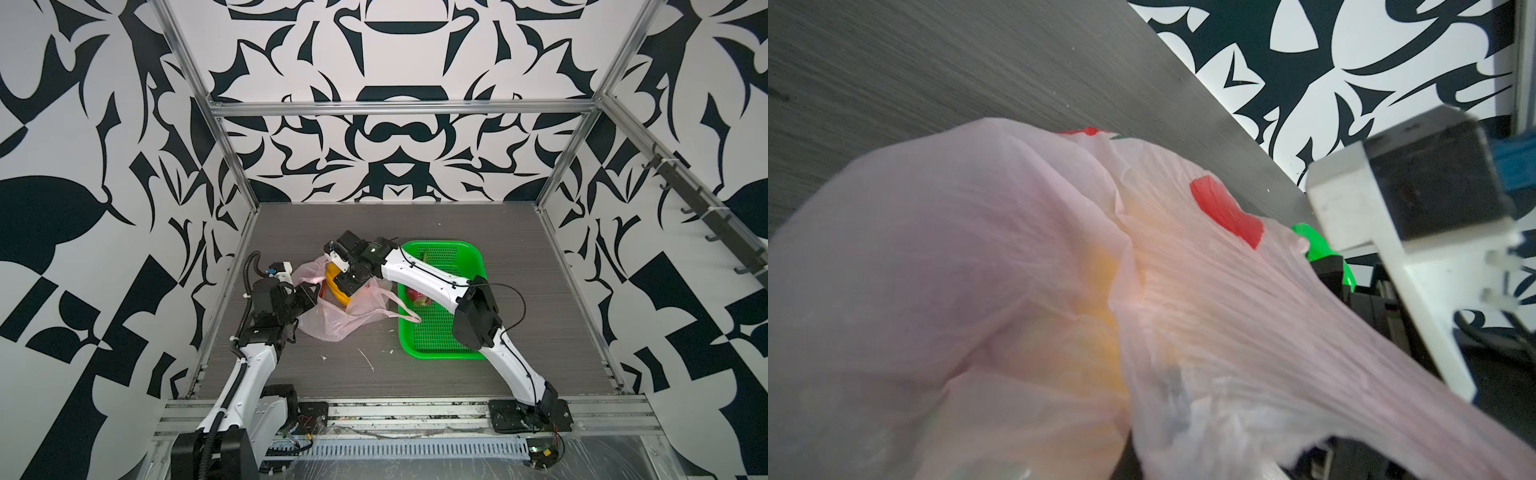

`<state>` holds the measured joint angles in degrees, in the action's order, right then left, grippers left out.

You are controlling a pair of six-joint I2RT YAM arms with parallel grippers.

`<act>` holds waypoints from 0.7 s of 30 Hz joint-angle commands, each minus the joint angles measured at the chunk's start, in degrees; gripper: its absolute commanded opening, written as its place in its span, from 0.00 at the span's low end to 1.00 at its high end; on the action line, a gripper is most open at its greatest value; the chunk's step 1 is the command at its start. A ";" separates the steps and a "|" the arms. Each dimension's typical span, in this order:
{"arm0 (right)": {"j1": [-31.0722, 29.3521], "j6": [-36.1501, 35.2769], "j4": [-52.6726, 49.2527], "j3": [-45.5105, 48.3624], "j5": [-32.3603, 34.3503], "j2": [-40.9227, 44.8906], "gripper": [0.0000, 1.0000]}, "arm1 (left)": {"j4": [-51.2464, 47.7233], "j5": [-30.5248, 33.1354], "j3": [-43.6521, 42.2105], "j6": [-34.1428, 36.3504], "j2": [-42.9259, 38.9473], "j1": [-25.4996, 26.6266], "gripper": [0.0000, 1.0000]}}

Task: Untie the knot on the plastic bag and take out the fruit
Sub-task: 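Reach the right gripper down into the bag beside the yellow fruit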

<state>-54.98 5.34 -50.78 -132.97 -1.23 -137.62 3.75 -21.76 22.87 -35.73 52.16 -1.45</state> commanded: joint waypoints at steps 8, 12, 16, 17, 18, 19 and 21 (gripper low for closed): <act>0.40 -1.30 -2.12 -4.68 -1.45 -0.16 0.63 | -0.15 0.93 -2.03 1.17 -0.72 0.47 0.00; 0.49 -1.68 -2.43 -5.31 -2.70 -0.79 0.62 | -0.14 1.38 -2.44 1.47 -0.28 0.53 0.00; 0.66 -2.08 -3.26 -6.49 -3.39 -1.73 0.62 | -0.14 1.89 -2.44 1.67 -0.05 0.56 0.00; 0.69 -2.09 -3.35 -6.64 -3.55 -1.85 0.62 | -0.06 1.98 -2.44 1.74 0.04 0.53 0.00; 0.74 -2.02 -3.42 -6.68 -3.60 -2.01 0.62 | 0.01 2.06 -2.32 1.73 0.19 0.62 0.00; 0.75 -2.02 -3.59 -6.90 -3.60 -2.19 0.62 | 0.11 2.07 -2.32 1.88 0.37 0.66 0.00; 0.75 -2.01 -3.80 -7.04 -3.68 -2.43 0.62 | 0.45 2.07 -2.34 1.85 0.75 0.74 0.00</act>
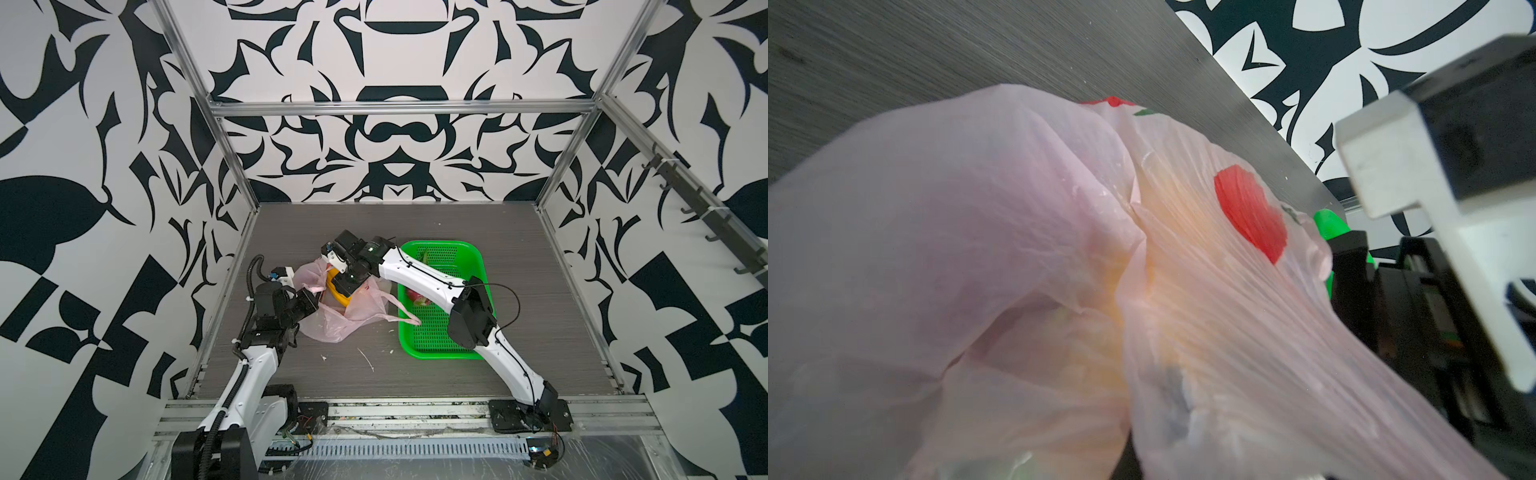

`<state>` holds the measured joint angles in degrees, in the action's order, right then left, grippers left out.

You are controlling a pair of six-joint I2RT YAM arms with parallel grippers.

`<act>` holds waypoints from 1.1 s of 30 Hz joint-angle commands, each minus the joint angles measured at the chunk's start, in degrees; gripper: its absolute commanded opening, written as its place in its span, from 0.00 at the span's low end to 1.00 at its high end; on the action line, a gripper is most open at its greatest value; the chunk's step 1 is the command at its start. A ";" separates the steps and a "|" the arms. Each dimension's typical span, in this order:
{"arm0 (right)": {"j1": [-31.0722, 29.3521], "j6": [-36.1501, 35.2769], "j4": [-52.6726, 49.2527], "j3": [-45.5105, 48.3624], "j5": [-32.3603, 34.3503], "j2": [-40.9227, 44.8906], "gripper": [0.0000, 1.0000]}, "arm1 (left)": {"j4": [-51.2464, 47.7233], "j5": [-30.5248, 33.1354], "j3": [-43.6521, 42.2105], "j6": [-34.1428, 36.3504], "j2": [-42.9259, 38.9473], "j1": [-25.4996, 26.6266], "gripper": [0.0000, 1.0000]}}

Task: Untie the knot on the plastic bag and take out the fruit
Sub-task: 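Reach the right gripper down into the bag beside the yellow fruit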

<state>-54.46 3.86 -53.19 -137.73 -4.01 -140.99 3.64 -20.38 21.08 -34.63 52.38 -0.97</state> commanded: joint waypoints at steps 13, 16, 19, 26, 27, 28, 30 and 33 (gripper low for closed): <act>0.23 -0.09 -1.58 -2.63 -2.74 -1.28 0.62 | 2.50 1.48 -0.25 0.62 2.90 1.57 0.00; 0.32 -0.08 -1.57 -2.90 -3.10 -2.08 0.62 | 2.60 1.70 -0.23 0.50 3.00 1.74 0.00; 0.32 0.01 -1.58 -3.21 -3.46 -2.77 0.62 | 2.78 1.92 -0.24 0.45 3.10 1.85 0.00; 0.49 0.10 -1.16 -3.09 -3.54 -3.24 0.56 | 2.95 2.27 0.00 0.49 3.22 2.03 0.00; 0.49 0.18 -0.98 -2.99 -3.55 -3.11 0.54 | 2.95 2.28 -0.07 0.52 3.18 2.03 0.00; 0.49 0.34 -0.83 -2.90 -3.55 -2.94 0.53 | 3.03 2.34 -0.03 0.48 3.21 2.03 0.00; 0.49 0.60 -0.36 -2.48 -3.80 -2.33 0.52 | 3.08 2.45 -0.01 0.51 3.34 2.03 0.00; 0.49 0.97 0.52 -1.57 -3.81 -1.06 0.50 | 3.38 2.63 -0.04 0.47 3.60 2.03 0.00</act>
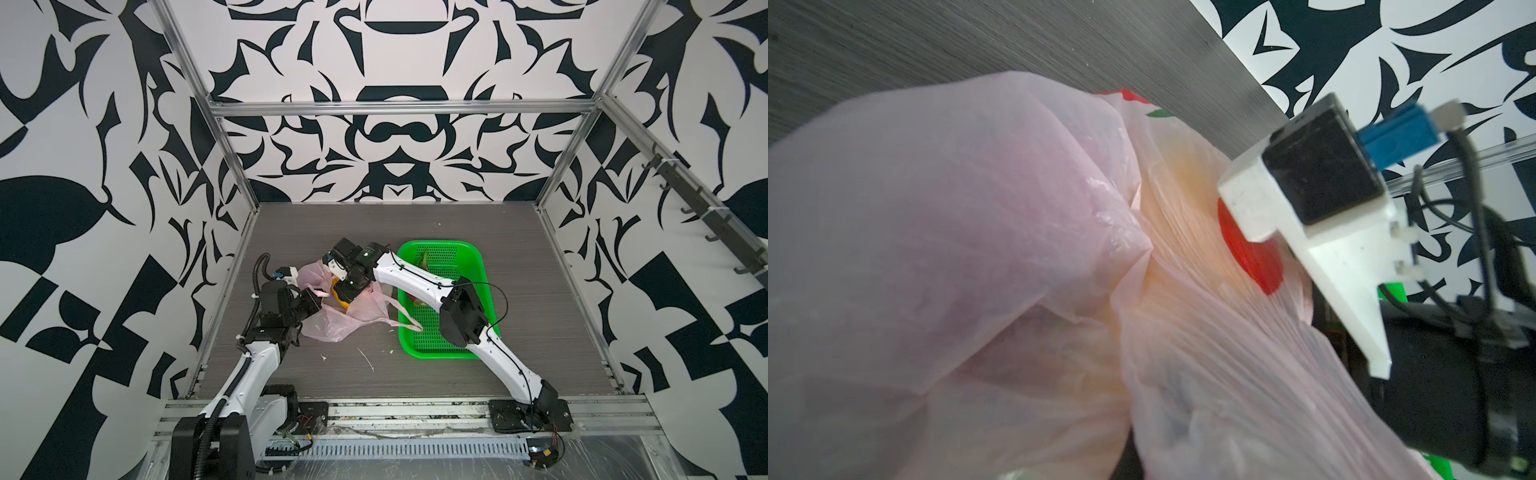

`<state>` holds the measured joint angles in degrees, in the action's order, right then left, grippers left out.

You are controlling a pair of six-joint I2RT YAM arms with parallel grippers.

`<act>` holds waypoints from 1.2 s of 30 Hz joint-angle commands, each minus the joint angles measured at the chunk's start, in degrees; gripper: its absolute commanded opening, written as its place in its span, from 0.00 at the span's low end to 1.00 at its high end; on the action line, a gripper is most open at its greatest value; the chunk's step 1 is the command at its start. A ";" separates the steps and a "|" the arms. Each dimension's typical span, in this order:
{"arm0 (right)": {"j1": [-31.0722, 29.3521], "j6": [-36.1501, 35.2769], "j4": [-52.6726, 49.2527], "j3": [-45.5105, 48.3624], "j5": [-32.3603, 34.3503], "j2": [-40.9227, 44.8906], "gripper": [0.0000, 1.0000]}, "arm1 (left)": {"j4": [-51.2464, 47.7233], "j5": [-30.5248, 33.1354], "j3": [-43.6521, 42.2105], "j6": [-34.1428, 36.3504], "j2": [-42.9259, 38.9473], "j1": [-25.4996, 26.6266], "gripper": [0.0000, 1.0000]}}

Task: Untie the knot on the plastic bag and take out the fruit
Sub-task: 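Reach the right gripper down into the bag beside the yellow fruit, then close the right gripper on the yellow fruit while the left gripper holds the bag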

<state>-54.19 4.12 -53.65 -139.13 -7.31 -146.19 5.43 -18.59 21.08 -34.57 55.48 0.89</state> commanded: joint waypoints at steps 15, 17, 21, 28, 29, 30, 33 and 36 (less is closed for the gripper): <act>-0.47 -0.07 3.93 6.24 -0.88 10.19 0.28 | 2.04 3.11 1.83 0.33 1.49 0.17 0.00; -0.73 -0.42 4.54 7.80 -1.04 11.23 0.28 | 2.04 3.88 2.31 0.21 1.52 0.17 0.00; -1.22 -0.68 5.73 10.69 -1.68 13.09 0.27 | 2.40 4.93 3.24 -0.59 1.59 0.17 0.00; -1.88 -1.31 7.25 15.22 -1.96 15.16 0.27 | 2.43 8.40 4.83 -0.94 -0.16 0.17 0.00; -1.88 -1.24 7.52 15.88 -2.09 15.36 0.27 | 2.39 8.88 5.04 -0.94 -0.41 0.17 0.00; -1.97 -1.22 7.88 16.52 -2.20 15.67 0.27 | 2.39 9.25 5.27 -0.79 -0.59 0.17 0.00; -2.39 -1.37 9.06 18.36 -2.76 16.78 0.27 | 1.73 10.56 6.37 0.07 -0.36 0.17 0.00; -2.92 -1.66 10.02 19.63 -2.54 17.68 0.27 | 1.69 11.54 7.17 0.87 0.45 0.17 0.00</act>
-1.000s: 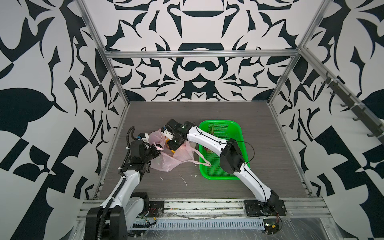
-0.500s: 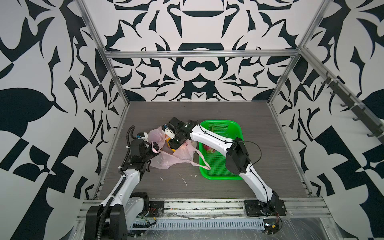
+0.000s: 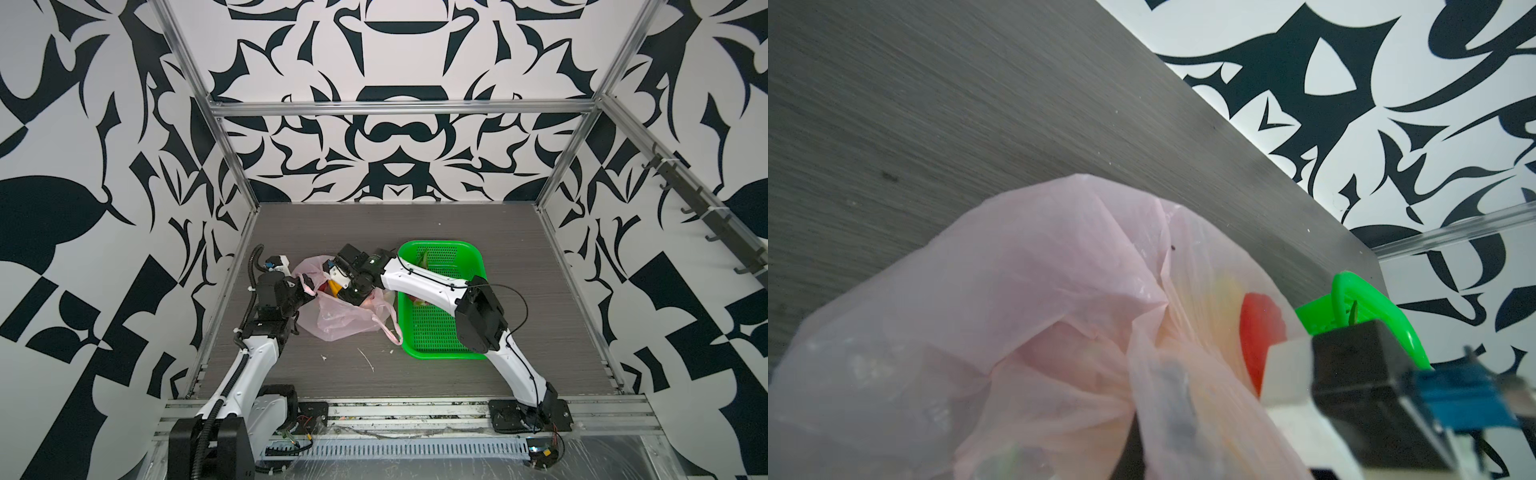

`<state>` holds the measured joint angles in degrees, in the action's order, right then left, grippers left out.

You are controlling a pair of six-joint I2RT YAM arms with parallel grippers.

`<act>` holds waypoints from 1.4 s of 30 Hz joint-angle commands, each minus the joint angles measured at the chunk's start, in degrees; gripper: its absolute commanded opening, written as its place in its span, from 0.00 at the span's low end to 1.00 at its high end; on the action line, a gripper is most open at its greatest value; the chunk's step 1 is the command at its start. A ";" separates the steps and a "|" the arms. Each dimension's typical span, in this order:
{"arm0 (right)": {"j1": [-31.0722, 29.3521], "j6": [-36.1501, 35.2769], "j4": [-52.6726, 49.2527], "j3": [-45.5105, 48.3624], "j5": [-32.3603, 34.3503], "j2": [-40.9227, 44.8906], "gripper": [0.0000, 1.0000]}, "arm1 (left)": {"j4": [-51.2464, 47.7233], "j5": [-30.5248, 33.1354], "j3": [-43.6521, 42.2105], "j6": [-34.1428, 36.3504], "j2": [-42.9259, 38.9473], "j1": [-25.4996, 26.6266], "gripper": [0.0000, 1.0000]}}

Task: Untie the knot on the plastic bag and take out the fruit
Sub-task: 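Close the right gripper on the yellow fruit while the left gripper holds the bag, then lift the yellow bananas up out of the pink bag with the right gripper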

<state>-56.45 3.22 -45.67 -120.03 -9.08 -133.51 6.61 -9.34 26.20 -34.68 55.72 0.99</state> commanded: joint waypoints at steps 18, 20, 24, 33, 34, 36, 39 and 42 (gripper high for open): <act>-1.74 -1.02 7.06 6.41 -1.07 9.26 0.28 | 3.25 3.18 1.32 0.15 2.36 0.06 0.00; -1.86 -1.03 7.54 7.03 -1.35 9.71 0.27 | 3.78 3.54 1.49 -0.01 2.34 0.06 0.00; -2.26 -1.38 9.21 9.19 -1.81 11.39 0.26 | 4.50 4.74 2.56 -0.10 3.24 0.06 0.00; -2.46 -2.40 13.02 14.29 -3.05 16.33 0.25 | 7.86 5.86 5.52 0.13 10.53 -0.12 0.00; -2.51 -2.57 13.68 14.93 -3.27 16.98 0.25 | 8.25 5.66 5.77 0.07 11.32 -0.12 0.00; -2.53 -2.76 14.60 15.88 -3.26 17.87 0.25 | 8.70 5.07 6.10 0.04 12.40 -0.20 0.00; -2.53 -2.78 16.41 17.27 -2.80 19.09 0.24 | 8.77 4.23 6.15 0.00 13.06 -0.20 0.00; -2.52 -2.74 19.02 18.92 -2.54 20.17 0.23 | 8.16 3.26 5.76 -0.13 12.77 -0.20 0.00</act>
<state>-58.59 1.23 -30.48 -101.95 -11.35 -116.53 13.91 -5.54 30.63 -34.54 68.53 1.02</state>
